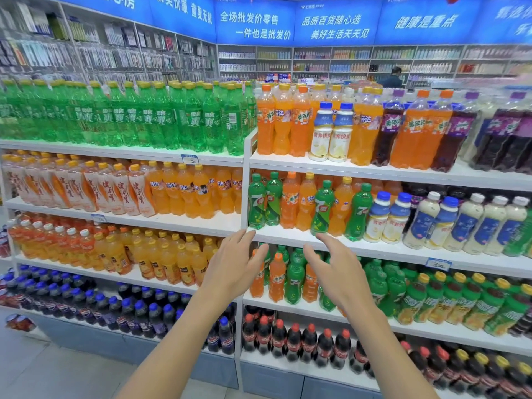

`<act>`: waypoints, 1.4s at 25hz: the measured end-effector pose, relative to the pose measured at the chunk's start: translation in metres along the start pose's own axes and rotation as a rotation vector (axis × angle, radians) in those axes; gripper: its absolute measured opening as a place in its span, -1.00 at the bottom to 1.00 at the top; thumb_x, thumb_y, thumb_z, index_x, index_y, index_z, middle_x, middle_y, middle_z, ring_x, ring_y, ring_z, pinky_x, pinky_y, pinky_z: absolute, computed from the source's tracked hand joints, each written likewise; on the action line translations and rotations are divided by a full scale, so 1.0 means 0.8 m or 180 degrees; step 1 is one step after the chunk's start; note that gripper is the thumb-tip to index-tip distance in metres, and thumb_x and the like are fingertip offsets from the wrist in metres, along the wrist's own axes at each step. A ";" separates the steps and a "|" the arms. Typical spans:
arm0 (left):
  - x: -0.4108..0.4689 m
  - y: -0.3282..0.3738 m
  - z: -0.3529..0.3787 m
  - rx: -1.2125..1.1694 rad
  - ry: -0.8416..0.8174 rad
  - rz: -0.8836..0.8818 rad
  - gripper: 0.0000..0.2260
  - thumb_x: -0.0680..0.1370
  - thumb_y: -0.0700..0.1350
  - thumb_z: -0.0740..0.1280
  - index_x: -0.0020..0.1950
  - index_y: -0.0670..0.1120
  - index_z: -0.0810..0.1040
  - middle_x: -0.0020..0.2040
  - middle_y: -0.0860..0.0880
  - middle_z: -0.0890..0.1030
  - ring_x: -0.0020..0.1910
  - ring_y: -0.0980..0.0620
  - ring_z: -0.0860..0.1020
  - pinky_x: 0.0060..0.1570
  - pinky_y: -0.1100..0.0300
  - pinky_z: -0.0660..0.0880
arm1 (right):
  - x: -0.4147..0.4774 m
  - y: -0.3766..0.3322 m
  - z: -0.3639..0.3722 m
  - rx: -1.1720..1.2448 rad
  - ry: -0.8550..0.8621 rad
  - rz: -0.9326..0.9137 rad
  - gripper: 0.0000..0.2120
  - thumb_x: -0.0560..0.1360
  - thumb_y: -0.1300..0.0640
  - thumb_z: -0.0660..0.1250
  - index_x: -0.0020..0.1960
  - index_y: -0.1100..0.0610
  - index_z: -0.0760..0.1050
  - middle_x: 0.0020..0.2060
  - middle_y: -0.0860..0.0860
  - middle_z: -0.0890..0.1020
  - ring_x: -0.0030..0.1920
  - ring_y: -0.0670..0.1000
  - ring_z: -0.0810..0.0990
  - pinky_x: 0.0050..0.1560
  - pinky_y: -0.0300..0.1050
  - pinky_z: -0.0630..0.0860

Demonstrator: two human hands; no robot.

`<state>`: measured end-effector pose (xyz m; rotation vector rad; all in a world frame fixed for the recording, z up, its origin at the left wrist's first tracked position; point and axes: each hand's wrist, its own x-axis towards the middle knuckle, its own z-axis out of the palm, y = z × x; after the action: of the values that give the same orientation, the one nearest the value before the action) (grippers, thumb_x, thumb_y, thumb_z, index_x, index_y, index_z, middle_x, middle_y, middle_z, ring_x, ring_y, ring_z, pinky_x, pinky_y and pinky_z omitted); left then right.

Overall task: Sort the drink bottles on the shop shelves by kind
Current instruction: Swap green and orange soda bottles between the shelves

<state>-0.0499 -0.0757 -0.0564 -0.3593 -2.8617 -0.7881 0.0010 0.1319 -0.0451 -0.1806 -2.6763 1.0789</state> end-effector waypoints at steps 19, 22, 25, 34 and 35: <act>0.145 -0.128 0.037 -0.0471 -0.0520 0.0070 -0.43 0.70 0.24 0.09 0.66 0.03 0.21 0.64 0.06 0.23 0.62 0.07 0.15 0.55 0.09 0.15 | 0.133 -0.025 0.129 0.0237 0.0130 0.0587 -0.48 0.62 -0.25 0.21 0.54 -0.13 0.33 0.52 -0.19 0.37 0.52 -0.09 0.31 0.48 0.04 0.31; 0.185 -0.134 0.044 -0.0474 -0.0482 0.0026 -0.43 0.70 0.24 0.09 0.66 0.03 0.20 0.65 0.07 0.22 0.63 0.09 0.14 0.56 0.08 0.14 | 0.175 -0.013 0.138 0.0402 0.0200 0.0555 -0.51 0.61 -0.27 0.22 0.50 -0.17 0.37 0.49 -0.19 0.41 0.50 -0.09 0.33 0.45 0.06 0.35; 0.220 -0.143 0.048 -0.0442 -0.0394 -0.0059 -0.44 0.70 0.23 0.10 0.66 0.05 0.19 0.65 0.09 0.22 0.62 0.11 0.13 0.56 0.10 0.12 | 0.217 -0.005 0.148 0.0578 0.0220 0.0549 -0.51 0.62 -0.25 0.22 0.50 -0.14 0.37 0.48 -0.18 0.41 0.48 -0.09 0.34 0.42 0.03 0.35; 0.302 -0.152 0.082 -0.0829 -0.0189 -0.0054 -0.45 0.70 0.20 0.16 0.65 0.05 0.20 0.60 0.17 0.29 0.58 0.18 0.22 0.49 0.23 0.15 | 0.306 0.021 0.192 0.0778 0.0040 0.0623 -0.45 0.61 -0.27 0.23 0.54 -0.11 0.34 0.50 -0.18 0.40 0.48 -0.10 0.34 0.41 -0.06 0.31; 0.312 -0.148 0.081 -0.0903 -0.0151 0.0000 -0.46 0.70 0.19 0.17 0.65 0.07 0.20 0.56 0.23 0.30 0.55 0.23 0.23 0.46 0.29 0.15 | 0.311 0.021 0.195 0.0770 0.0071 0.0644 -0.45 0.61 -0.27 0.24 0.54 -0.11 0.34 0.51 -0.18 0.40 0.49 -0.10 0.34 0.43 -0.05 0.31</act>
<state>-0.3263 -0.0940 -0.1170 -0.4162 -2.7934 -1.2051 -0.2808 0.0920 -0.1193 -0.4211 -2.5213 1.4398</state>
